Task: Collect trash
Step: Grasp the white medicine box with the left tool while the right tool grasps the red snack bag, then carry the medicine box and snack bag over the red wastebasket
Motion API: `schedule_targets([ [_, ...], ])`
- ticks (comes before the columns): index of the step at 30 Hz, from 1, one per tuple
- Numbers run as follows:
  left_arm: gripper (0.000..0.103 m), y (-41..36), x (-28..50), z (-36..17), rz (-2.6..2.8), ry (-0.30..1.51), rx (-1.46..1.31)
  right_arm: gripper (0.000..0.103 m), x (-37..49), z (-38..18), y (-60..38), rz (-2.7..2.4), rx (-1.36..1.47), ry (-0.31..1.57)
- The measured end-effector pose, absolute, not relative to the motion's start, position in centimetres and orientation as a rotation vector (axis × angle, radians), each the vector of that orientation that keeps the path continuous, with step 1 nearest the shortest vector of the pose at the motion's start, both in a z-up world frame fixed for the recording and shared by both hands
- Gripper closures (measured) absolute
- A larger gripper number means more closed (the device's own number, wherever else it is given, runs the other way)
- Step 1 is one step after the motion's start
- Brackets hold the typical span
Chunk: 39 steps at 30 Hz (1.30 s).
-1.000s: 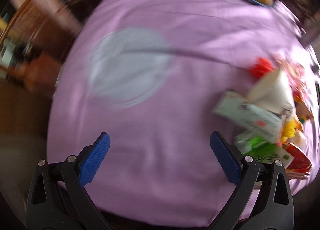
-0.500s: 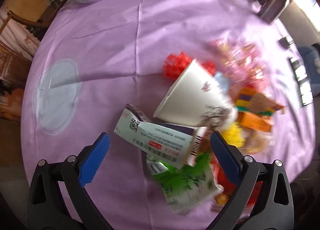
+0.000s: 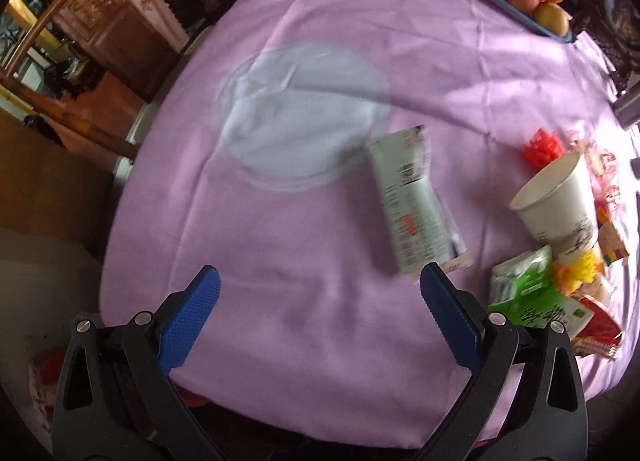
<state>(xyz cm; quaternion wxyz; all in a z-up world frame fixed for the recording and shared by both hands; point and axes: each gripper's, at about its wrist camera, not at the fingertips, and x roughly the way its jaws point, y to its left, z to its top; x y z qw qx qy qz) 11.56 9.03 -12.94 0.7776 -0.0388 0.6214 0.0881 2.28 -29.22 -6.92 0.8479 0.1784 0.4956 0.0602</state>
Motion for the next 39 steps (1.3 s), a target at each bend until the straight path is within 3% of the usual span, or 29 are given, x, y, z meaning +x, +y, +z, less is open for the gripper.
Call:
schedule_targets([
  [5, 0.007, 6.4, 12.9, -14.9, 0.153, 1.355, -0.085, 0.006, 1.7, -6.4, -29.3, 0.123, 0.355, 1.037],
  [8, 0.012, 5.5, 14.5, -16.8, 0.159, 1.356, -0.049, 0.006, 0.8, -5.9, -29.8, 0.121, 0.347, 1.016],
  [12, 0.044, 5.5, 15.4, -17.8, 0.128, 1.35, -0.051, 0.006, 0.1, -5.9, -30.0, 0.193, 0.348, 1.016],
  [13, 0.057, 5.5, 15.4, -17.5, 0.118, 1.337, -0.049, 0.006, 0.0, -6.1, -29.7, 0.22, 0.333, 1.023],
  [21, 0.058, 5.6, 13.5, -12.8, 0.064, 1.237, -0.036, 0.006, 1.1, -10.4, -23.6, 0.427, 0.163, 1.161],
  [28, 0.057, 7.5, 10.6, -9.8, 0.091, 1.194, -0.073, 0.012, 2.6, -11.1, -20.8, 0.442, 0.095, 1.107],
  [31, 0.057, 7.9, 9.4, -9.1, 0.114, 1.185, -0.088, 0.022, 3.6, -11.4, -20.4, 0.445, 0.085, 1.109],
  [32, 0.057, 8.1, 9.3, -9.0, 0.123, 1.183, -0.093, 0.034, 4.0, -11.6, -20.3, 0.446, 0.081, 1.115],
  [33, 0.057, 8.4, 8.8, -8.9, 0.134, 1.18, -0.099, 0.063, 4.2, -11.8, -20.2, 0.457, 0.084, 1.122],
  [35, 0.057, 9.1, 8.0, -8.6, 0.152, 1.176, -0.115, 0.089, 4.4, -11.6, -20.4, 0.482, 0.107, 1.126],
  [39, 0.057, 10.1, 7.1, -8.0, 0.182, 1.159, -0.151, 0.089, 4.1, -9.2, -21.8, 0.487, 0.137, 1.041],
])
